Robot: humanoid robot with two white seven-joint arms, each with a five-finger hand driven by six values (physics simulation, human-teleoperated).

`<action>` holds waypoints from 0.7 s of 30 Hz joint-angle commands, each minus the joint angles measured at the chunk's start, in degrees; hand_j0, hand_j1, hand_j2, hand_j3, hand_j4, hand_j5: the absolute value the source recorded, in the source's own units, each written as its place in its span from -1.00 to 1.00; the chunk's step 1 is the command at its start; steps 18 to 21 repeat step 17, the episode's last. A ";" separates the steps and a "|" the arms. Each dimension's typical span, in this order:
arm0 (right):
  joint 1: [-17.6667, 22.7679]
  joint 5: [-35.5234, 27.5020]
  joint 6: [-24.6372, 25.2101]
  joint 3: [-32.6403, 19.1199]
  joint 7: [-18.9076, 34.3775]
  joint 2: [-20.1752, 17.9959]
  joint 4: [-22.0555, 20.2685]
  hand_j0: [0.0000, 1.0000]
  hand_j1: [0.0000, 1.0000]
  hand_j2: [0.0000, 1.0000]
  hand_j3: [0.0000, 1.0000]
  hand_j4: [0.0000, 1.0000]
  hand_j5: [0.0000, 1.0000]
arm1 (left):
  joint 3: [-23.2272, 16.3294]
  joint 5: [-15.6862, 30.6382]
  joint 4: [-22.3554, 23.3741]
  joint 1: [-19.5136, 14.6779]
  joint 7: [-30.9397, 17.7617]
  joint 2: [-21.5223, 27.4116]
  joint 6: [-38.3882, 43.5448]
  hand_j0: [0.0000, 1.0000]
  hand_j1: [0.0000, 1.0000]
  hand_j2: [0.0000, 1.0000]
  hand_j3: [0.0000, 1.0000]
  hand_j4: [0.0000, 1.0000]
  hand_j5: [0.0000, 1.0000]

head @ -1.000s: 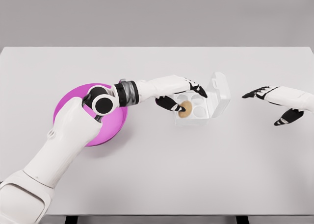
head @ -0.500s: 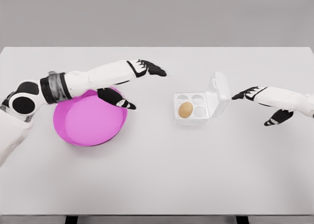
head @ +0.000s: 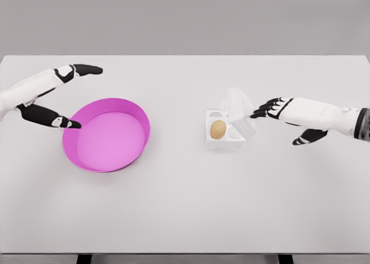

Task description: Pack egg into the box and close the box lid

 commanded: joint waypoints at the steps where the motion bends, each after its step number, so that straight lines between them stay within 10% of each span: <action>1: 0.00 -0.27 0.15 0.95 -0.02 1.46 -0.96 1.00 1.00 1.00 1.00 1.00 1.00 | 0.53 0.56 0.04 0.00 0.02 0.22 0.13 1.00 1.00 1.00 1.00 1.00 1.00; 21: 3.60 0.00 0.15 -10.12 -0.02 3.31 5.19 1.00 1.00 1.00 1.00 1.00 1.00 | 0.80 -0.23 0.12 0.18 0.02 0.22 0.13 1.00 1.00 1.00 1.00 1.00 1.00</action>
